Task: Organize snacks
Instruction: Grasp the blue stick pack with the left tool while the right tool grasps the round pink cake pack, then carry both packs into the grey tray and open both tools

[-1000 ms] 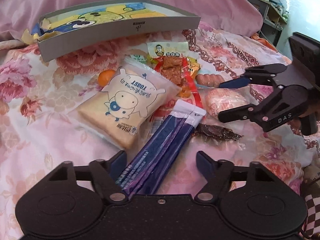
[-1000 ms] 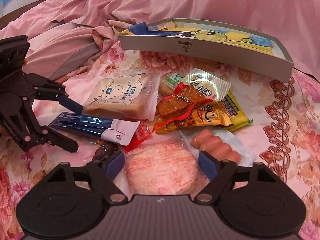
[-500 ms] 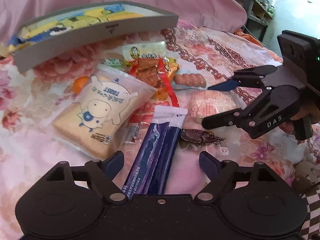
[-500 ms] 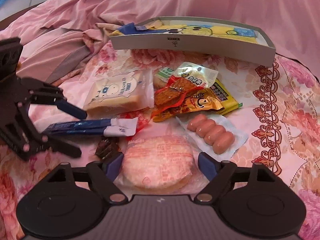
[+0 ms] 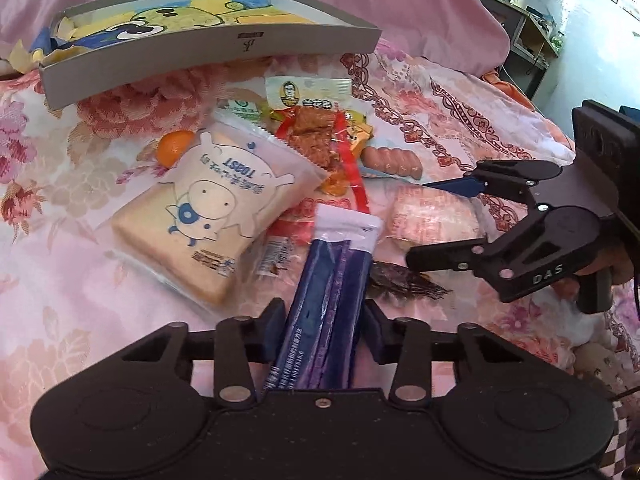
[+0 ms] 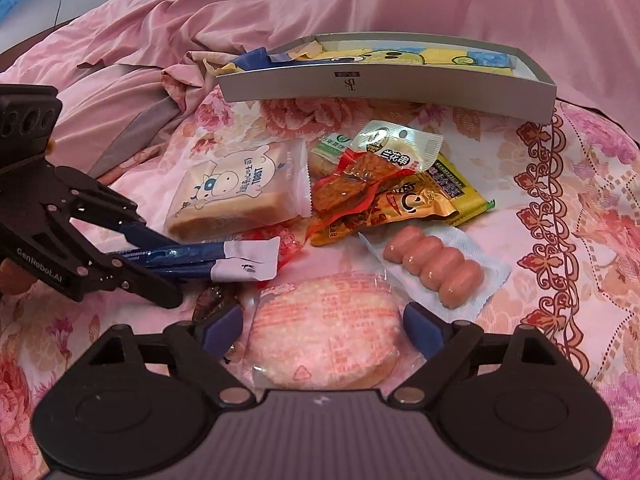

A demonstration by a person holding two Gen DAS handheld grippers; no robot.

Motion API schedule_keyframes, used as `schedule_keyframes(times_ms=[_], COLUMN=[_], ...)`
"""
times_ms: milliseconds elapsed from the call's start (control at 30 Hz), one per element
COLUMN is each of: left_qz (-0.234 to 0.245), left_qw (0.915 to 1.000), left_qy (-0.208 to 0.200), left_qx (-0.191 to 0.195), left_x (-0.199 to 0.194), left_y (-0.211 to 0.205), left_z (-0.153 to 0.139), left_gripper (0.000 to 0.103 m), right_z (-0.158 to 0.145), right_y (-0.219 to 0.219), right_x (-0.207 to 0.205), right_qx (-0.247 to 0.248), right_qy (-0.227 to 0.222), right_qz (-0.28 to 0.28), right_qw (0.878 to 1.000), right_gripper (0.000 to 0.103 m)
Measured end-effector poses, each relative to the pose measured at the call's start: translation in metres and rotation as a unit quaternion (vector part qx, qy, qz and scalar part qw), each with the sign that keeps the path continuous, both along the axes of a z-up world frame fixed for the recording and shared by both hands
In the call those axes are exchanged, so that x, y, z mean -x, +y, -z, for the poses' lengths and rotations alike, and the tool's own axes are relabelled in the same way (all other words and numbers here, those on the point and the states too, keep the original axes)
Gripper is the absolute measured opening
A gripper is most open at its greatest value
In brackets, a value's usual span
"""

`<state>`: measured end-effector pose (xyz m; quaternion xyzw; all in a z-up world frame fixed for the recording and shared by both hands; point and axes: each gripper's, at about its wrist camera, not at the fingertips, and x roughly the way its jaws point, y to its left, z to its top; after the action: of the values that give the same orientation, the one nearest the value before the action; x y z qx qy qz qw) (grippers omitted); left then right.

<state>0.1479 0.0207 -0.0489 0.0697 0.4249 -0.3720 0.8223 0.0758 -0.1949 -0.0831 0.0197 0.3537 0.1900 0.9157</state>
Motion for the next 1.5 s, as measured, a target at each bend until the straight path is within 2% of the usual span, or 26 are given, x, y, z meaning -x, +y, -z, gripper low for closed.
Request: schedule_keyframes(times_ms=[100, 167, 267, 333, 600, 1067, 1333, 1500], left_qz=[-0.018, -0.051, -0.106, -0.125, -0.162, -0.201, -0.235, -0.264], left_qw=[0.9998, 0.9986, 0.9942, 0.9920, 0.9861, 0.9780, 0.9673, 0.9559], left_qy=[-0.001, 0.003, 0.010, 0.004, -0.030, -0.054, -0.084, -0.110], left_qx=[-0.003, -0.011, -0.012, -0.017, -0.023, 0.012, 0.046, 0.067], left_x=[0.009, 0.015, 0.023, 0.027, 0.045, 0.068, 0.058, 0.032], left_y=[-0.005, -0.010, -0.011, -0.012, -0.017, -0.023, -0.022, -0.020], left_z=[-0.002, -0.003, -0.005, -0.006, -0.007, -0.015, -0.039, -0.065], left_gripper=[0.037, 0.036, 0.036, 0.036, 0.035, 0.033, 0.033, 0.033], right_z=[0.001, 0.000, -0.001, -0.003, -0.008, -0.012, -0.036, -0.058], right_y=[0.000, 0.002, 0.006, 0.009, 0.016, 0.021, 0.016, 0.007], right_x=[0.004, 0.007, 0.014, 0.019, 0.042, 0.067, 0.060, 0.037], right_qx=[-0.005, -0.008, -0.004, 0.005, 0.041, 0.078, 0.073, 0.059], right_qy=[-0.002, -0.003, -0.007, -0.014, -0.048, -0.094, -0.136, -0.158], right_qz=[0.007, 0.018, 0.041, 0.050, 0.056, 0.055, 0.060, 0.061], right_qw=[1.000, 1.000, 0.999, 0.999, 0.996, 0.991, 0.986, 0.984], right_gripper=[0.081, 0.078, 0.077, 0.077, 0.077, 0.077, 0.077, 0.077])
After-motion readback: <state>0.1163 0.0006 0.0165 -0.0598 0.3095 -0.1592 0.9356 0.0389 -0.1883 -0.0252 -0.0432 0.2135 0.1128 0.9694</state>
